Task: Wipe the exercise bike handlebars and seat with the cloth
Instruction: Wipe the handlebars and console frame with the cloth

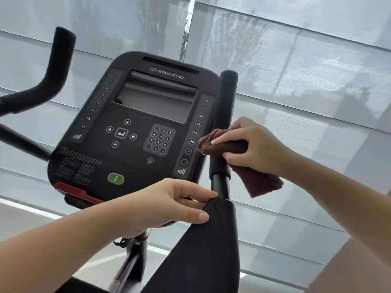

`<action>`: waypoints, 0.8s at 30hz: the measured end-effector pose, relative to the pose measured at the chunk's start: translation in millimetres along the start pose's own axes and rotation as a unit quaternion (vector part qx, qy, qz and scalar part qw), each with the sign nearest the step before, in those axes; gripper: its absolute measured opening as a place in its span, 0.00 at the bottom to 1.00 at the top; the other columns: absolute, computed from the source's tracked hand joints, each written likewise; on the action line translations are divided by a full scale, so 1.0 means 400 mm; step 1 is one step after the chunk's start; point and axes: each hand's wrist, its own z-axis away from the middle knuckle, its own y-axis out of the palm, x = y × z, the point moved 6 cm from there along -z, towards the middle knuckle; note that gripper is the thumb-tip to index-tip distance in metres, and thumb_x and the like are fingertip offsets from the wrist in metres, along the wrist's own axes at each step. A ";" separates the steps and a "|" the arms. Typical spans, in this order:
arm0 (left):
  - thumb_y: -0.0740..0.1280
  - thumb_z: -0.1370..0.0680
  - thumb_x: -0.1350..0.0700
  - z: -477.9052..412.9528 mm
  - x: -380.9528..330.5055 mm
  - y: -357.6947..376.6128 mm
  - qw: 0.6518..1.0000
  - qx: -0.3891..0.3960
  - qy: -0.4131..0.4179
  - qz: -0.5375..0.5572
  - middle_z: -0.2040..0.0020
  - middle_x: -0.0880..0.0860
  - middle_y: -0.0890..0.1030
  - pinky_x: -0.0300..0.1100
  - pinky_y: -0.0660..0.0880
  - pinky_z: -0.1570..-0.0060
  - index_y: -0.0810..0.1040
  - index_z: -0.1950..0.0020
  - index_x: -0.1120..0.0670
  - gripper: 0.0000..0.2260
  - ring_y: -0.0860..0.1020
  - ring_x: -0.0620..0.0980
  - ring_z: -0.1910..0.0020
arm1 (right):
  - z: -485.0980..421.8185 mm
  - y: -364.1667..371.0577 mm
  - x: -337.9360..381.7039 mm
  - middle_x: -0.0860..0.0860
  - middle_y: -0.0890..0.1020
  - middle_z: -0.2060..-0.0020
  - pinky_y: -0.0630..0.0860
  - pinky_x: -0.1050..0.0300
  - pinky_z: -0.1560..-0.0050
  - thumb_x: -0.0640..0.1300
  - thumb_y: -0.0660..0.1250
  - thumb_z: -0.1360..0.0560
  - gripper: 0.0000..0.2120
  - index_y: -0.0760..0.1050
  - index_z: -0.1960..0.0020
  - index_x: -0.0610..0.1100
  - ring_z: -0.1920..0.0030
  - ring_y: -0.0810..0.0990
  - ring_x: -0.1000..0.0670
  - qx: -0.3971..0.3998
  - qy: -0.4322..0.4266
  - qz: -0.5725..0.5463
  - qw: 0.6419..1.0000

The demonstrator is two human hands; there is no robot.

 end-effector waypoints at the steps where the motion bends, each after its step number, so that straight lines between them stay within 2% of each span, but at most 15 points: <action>1: 0.69 0.30 0.67 -0.001 0.003 -0.003 1.000 -0.001 0.003 0.001 0.49 0.56 0.83 0.40 0.75 0.45 0.80 0.45 0.53 0.16 0.80 0.51 0.48 | -0.026 -0.034 0.017 0.47 0.72 0.49 0.64 0.76 0.48 0.40 0.70 0.32 0.16 0.79 0.47 0.55 0.52 0.71 0.55 -0.050 -0.021 0.025 0.998; 3: 0.69 0.29 0.67 0.000 0.005 -0.006 1.000 0.003 0.006 0.006 0.48 0.55 0.83 0.37 0.75 0.45 0.79 0.44 0.54 0.16 0.80 0.49 0.47 | -0.087 -0.093 0.045 0.41 0.70 0.46 0.67 0.65 0.41 0.40 0.69 0.30 0.16 0.78 0.43 0.47 0.48 0.72 0.51 -0.162 -0.052 0.089 0.981; 4: 0.69 0.29 0.67 0.001 0.006 -0.006 1.000 0.006 0.007 0.005 0.48 0.54 0.83 0.37 0.74 0.44 0.79 0.44 0.53 0.16 0.80 0.48 0.47 | -0.119 -0.108 0.052 0.39 0.69 0.44 0.68 0.60 0.39 0.40 0.69 0.29 0.16 0.78 0.42 0.46 0.46 0.72 0.46 -0.192 -0.045 0.121 0.973; 6: 0.69 0.29 0.66 0.005 0.009 -0.007 1.000 0.012 0.009 0.000 0.47 0.53 0.83 0.37 0.73 0.42 0.78 0.43 0.53 0.17 0.79 0.47 0.46 | -0.174 -0.109 0.045 0.40 0.67 0.41 0.66 0.56 0.38 0.41 0.68 0.29 0.16 0.77 0.41 0.47 0.43 0.70 0.40 -0.185 0.008 0.171 0.968; 9: 0.69 0.28 0.65 0.007 0.012 -0.009 1.000 0.013 0.013 -0.013 0.45 0.52 0.82 0.42 0.70 0.37 0.77 0.41 0.52 0.18 0.79 0.44 0.45 | -0.174 -0.062 0.030 0.42 0.66 0.42 0.66 0.54 0.39 0.42 0.69 0.31 0.16 0.78 0.43 0.49 0.45 0.70 0.39 -0.125 0.041 0.199 0.971; 11: 0.70 0.29 0.65 0.008 0.012 -0.009 1.000 0.009 0.013 -0.015 0.45 0.52 0.82 0.46 0.67 0.34 0.78 0.41 0.51 0.18 0.78 0.44 0.44 | -0.128 -0.007 0.024 0.44 0.67 0.45 0.66 0.58 0.42 0.41 0.70 0.32 0.16 0.80 0.46 0.50 0.48 0.72 0.42 -0.044 0.043 0.179 0.982; 13: 0.70 0.29 0.64 0.009 0.011 -0.008 1.000 0.012 0.014 -0.021 0.44 0.51 0.81 0.48 0.66 0.33 0.78 0.42 0.49 0.18 0.77 0.43 0.43 | -0.068 0.041 0.017 0.46 0.68 0.48 0.64 0.67 0.47 0.39 0.70 0.33 0.16 0.80 0.47 0.52 0.49 0.73 0.48 0.027 0.053 0.132 0.989; 15: 0.70 0.29 0.63 0.009 0.014 -0.008 0.999 0.019 0.017 -0.029 0.43 0.50 0.80 0.49 0.64 0.33 0.77 0.41 0.48 0.18 0.76 0.43 0.42 | -0.024 0.051 0.009 0.48 0.71 0.49 0.64 0.76 0.53 0.37 0.69 0.33 0.18 0.78 0.49 0.57 0.51 0.73 0.54 0.050 0.066 0.068 0.994; 18: 0.71 0.29 0.63 0.004 0.018 -0.008 0.999 0.027 0.023 -0.028 0.41 0.53 0.79 0.52 0.64 0.33 0.77 0.40 0.49 0.19 0.76 0.47 0.41 | 0.007 0.028 0.006 0.51 0.72 0.50 0.65 0.78 0.52 0.37 0.70 0.33 0.20 0.77 0.51 0.61 0.52 0.74 0.57 0.079 0.039 0.063 0.994; 19: 0.71 0.29 0.63 0.003 0.019 -0.007 0.999 0.028 0.025 -0.027 0.41 0.54 0.79 0.52 0.65 0.33 0.77 0.41 0.49 0.19 0.76 0.47 0.41 | 0.007 0.018 0.015 0.51 0.72 0.49 0.66 0.76 0.49 0.37 0.71 0.32 0.19 0.78 0.49 0.58 0.52 0.75 0.56 0.070 0.011 0.091 0.993; 21: 0.72 0.30 0.62 0.001 0.022 -0.008 0.999 0.026 0.031 -0.028 0.42 0.52 0.79 0.50 0.66 0.34 0.78 0.42 0.48 0.18 0.76 0.45 0.42 | -0.011 0.002 0.043 0.45 0.74 0.45 0.71 0.61 0.43 0.36 0.70 0.30 0.16 0.79 0.45 0.48 0.48 0.76 0.46 0.014 -0.079 0.184 0.980; 22: 0.72 0.30 0.61 -0.001 0.023 -0.008 0.999 0.025 0.034 -0.030 0.42 0.51 0.79 0.49 0.66 0.34 0.78 0.43 0.47 0.18 0.76 0.43 0.42 | -0.027 -0.009 0.056 0.42 0.75 0.43 0.72 0.52 0.42 0.35 0.70 0.30 0.15 0.79 0.43 0.45 0.47 0.76 0.41 -0.023 -0.121 0.233 0.965; 24: 0.72 0.30 0.59 -0.006 0.025 -0.009 0.999 0.026 0.035 -0.029 0.43 0.47 0.80 0.44 0.68 0.36 0.78 0.45 0.43 0.17 0.77 0.39 0.44 | -0.079 -0.043 0.071 0.39 0.75 0.40 0.73 0.42 0.44 0.34 0.68 0.28 0.16 0.77 0.41 0.42 0.46 0.75 0.35 -0.074 -0.169 0.304 0.935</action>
